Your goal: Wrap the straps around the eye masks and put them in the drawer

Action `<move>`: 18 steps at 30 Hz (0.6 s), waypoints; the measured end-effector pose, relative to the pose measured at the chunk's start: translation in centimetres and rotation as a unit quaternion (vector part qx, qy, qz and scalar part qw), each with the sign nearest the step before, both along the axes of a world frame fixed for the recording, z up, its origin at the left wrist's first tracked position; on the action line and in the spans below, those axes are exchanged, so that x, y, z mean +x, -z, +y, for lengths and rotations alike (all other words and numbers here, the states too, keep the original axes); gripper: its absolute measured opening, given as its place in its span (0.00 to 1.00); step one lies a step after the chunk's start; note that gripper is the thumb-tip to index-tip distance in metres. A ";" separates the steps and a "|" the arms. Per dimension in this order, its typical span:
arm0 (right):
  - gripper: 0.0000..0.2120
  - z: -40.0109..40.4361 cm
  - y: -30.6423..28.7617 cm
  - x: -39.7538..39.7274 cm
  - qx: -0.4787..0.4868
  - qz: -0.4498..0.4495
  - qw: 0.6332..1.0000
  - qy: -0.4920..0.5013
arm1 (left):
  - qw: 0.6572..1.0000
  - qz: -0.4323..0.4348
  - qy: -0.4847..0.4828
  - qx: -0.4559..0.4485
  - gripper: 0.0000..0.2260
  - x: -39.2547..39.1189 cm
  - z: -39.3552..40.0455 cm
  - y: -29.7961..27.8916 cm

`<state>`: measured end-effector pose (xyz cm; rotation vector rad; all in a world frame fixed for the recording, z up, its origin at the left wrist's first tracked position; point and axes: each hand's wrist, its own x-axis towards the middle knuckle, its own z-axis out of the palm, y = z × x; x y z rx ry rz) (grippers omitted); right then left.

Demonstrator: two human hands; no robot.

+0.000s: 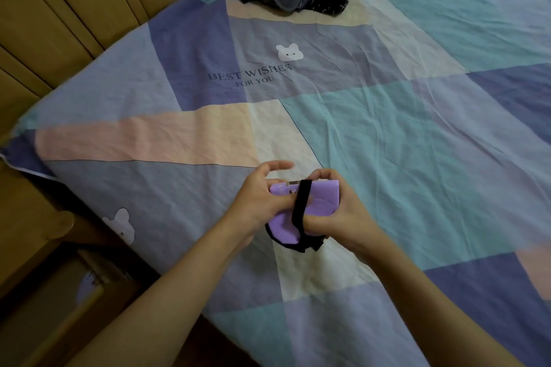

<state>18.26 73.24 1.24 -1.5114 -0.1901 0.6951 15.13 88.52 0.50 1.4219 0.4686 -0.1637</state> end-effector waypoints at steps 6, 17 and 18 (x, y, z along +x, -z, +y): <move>0.23 -0.4 0.2 -0.3 -0.007 0.036 0.998 0.051 | 0.993 0.009 0.051 -0.109 0.10 0.4 -0.3 -1.2; 0.42 -0.9 1.1 -1.4 -0.066 -0.103 0.991 0.050 | 0.997 0.030 0.072 0.026 0.27 -0.2 -0.3 0.0; 0.42 -0.9 1.1 -1.4 -0.046 -0.095 0.993 0.056 | 0.998 0.032 0.060 0.008 0.28 -0.3 -0.1 0.1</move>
